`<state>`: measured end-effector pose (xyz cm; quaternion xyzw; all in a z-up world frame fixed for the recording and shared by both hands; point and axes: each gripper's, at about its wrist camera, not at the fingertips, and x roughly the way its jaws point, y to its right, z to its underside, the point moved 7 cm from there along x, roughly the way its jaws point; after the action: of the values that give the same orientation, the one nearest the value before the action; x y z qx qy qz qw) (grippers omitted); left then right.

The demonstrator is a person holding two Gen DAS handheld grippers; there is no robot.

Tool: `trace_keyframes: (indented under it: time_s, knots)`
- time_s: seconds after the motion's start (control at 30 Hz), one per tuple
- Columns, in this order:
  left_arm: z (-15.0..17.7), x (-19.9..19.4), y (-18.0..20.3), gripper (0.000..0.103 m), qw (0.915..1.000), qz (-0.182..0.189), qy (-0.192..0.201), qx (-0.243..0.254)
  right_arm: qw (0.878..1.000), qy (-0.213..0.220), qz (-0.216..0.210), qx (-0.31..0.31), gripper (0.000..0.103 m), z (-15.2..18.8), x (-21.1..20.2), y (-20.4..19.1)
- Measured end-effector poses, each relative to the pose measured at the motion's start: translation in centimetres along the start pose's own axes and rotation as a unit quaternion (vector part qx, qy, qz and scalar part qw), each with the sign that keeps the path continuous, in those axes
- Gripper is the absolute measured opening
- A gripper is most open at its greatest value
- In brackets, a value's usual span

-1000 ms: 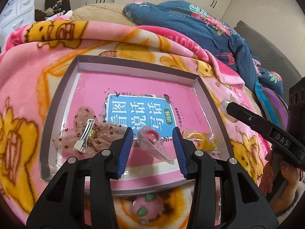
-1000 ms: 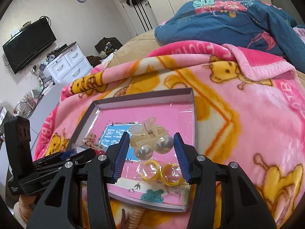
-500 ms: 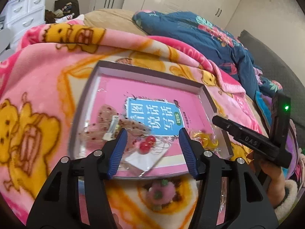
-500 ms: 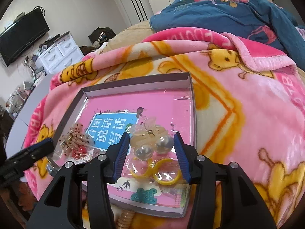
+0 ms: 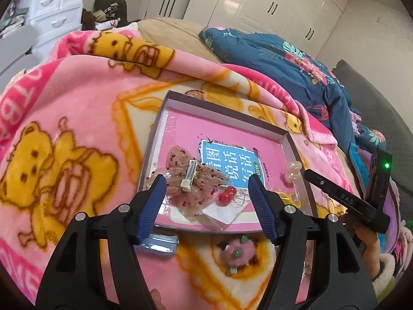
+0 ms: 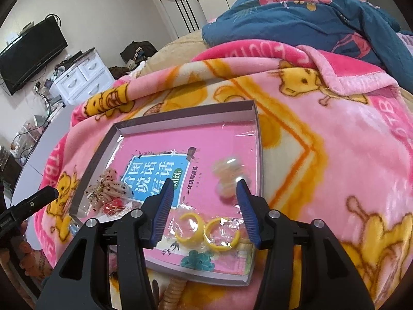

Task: Organize jewelry
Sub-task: 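Lift both open tools back from the tray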

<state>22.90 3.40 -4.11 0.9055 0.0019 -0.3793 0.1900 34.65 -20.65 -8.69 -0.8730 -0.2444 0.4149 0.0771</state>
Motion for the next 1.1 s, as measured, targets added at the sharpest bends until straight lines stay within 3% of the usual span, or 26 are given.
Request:
trace_keyframes:
  time_s: [0.2,0.3,0.5,1.1]
  knots:
    - [0.3,-1.0,-0.1,0.069,1.0000,0.000,0.003,-0.004,1.000,0.022,-0.011,0.003,0.069,0.1,-2.8,-0.3]
    - [0.4,-1.8,-0.1,0.079,0.9999,0.001,0.008,-0.008,0.999,0.034,-0.019,0.000,0.074,0.3,-4.5,-0.8]
    - [0.0,-3.9,-0.2,0.088,0.9996,0.002,0.024,-0.013,0.998,0.053,-0.030,-0.010,0.080,0.4,-7.5,-1.7]
    - [-0.1,-10.1,0.8,0.093,0.9975,0.007,0.070,-0.009,0.994,0.085,-0.055,-0.028,0.084,1.0,-13.8,-3.3]
